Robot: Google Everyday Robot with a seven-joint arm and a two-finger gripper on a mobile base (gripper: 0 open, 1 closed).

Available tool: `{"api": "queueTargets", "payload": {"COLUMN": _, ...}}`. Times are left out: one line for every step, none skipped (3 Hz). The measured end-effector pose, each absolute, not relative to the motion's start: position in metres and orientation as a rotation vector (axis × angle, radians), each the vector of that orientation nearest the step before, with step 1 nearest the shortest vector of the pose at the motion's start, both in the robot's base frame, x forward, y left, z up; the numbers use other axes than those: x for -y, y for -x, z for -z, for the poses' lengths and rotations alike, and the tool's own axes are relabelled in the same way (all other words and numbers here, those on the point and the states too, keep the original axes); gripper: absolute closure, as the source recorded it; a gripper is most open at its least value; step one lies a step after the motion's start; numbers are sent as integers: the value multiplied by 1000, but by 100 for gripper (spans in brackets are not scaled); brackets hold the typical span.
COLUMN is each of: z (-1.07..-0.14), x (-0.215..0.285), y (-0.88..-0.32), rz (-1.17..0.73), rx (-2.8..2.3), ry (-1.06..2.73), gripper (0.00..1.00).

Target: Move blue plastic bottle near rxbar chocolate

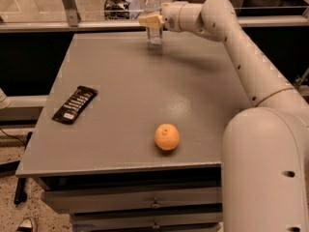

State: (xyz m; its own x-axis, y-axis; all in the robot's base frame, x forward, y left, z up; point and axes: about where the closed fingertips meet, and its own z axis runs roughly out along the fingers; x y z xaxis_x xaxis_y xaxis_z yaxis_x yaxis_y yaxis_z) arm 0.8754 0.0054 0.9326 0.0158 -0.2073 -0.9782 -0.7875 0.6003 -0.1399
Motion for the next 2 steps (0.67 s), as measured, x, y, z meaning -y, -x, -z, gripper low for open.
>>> {"api": "queueTargets", "payload": {"z": -952, "x": -10, "y": -853, "rz": -601, "rx": -1488, "ry": 868, "gripper": 89}}
{"api": "queueTargets", "payload": {"z": -960, "x": -41, "y": -809, "rz": -715, "rx": -1483, "ry": 900, "gripper": 100}}
